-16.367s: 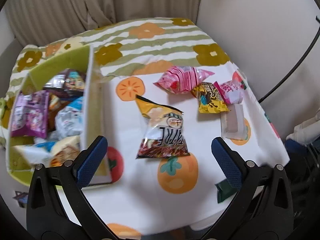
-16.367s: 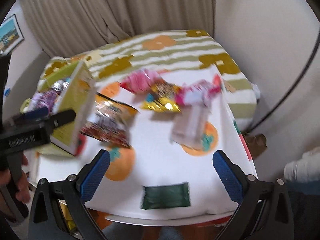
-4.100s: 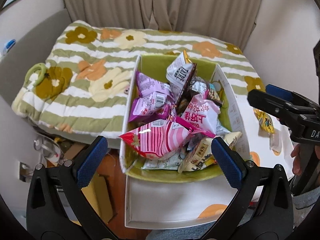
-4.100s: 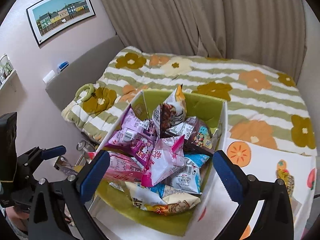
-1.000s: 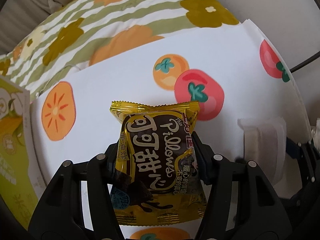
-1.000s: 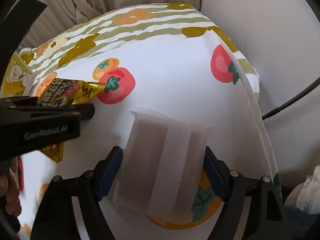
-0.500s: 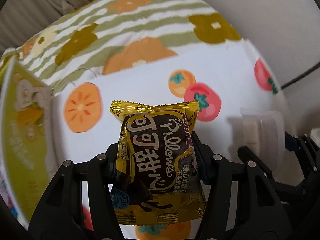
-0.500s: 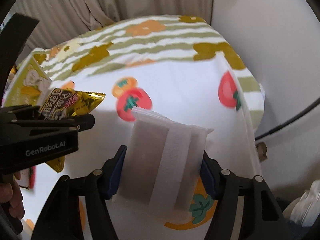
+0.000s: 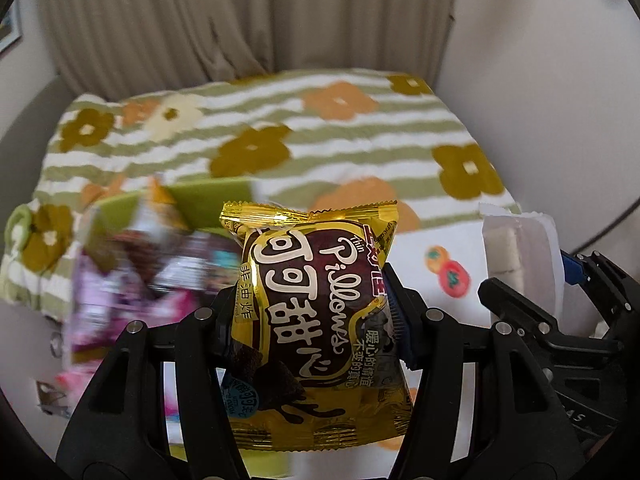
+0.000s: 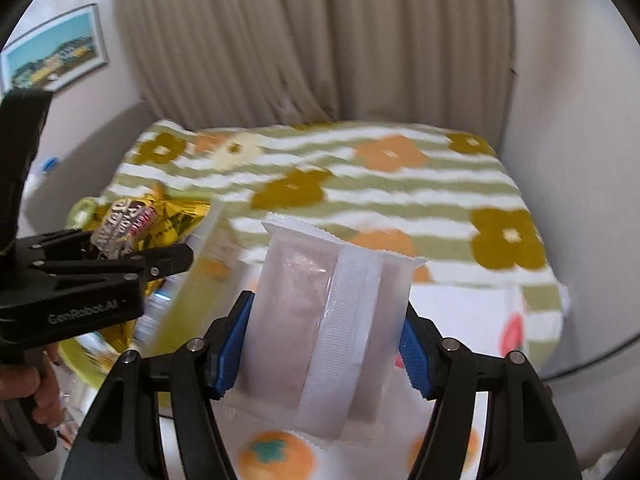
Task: Organize snacks
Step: 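Carry both snacks into the yellow-green box and open both tools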
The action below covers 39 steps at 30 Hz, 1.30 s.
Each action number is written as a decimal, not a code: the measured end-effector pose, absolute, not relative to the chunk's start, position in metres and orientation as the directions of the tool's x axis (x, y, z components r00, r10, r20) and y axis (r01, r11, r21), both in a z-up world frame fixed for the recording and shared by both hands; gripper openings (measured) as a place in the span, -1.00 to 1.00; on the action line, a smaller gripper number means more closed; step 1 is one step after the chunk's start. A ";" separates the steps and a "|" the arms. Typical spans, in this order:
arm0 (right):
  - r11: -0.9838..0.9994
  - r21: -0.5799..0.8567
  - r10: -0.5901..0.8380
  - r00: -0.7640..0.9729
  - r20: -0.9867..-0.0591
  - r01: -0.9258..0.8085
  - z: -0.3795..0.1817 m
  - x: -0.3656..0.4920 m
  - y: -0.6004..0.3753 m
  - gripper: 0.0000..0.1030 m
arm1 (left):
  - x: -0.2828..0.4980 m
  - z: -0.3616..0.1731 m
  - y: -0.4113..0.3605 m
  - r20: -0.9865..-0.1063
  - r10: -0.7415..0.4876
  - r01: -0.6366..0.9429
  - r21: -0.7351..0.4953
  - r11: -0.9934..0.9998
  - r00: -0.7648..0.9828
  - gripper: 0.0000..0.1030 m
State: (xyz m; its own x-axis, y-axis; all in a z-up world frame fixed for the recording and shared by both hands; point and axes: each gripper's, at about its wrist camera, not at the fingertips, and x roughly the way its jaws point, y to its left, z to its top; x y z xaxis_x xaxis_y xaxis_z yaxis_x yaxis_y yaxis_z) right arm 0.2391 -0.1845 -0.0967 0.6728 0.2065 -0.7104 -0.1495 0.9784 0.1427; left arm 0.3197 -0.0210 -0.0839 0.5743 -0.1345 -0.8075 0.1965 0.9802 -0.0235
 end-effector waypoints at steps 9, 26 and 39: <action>0.928 0.201 0.366 0.658 -0.658 -0.314 -0.064 0.254 -0.064 0.21 | 0.341 -0.067 0.114 -0.810 -0.041 0.054 -0.011 0.998 0.585 0.05; 0.960 0.202 0.280 0.608 -0.743 -0.195 -0.103 0.266 0.007 0.21 | 0.349 -0.104 0.205 -0.825 -0.147 0.137 -0.085 0.987 0.545 0.99; 0.963 0.186 0.267 0.573 -0.775 -0.196 -0.106 0.277 0.020 0.30 | 0.327 -0.107 0.233 -0.827 -0.130 0.110 -0.083 0.990 0.547 0.99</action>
State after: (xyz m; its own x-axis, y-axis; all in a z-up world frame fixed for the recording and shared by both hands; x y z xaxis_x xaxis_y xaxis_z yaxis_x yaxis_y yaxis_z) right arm 0.2768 0.0202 -0.1061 0.5729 0.2665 -0.7751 -0.1963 0.9628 0.1860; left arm 0.3274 0.2331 -0.1070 0.5470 -0.1301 -0.8270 0.1104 0.9904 -0.0827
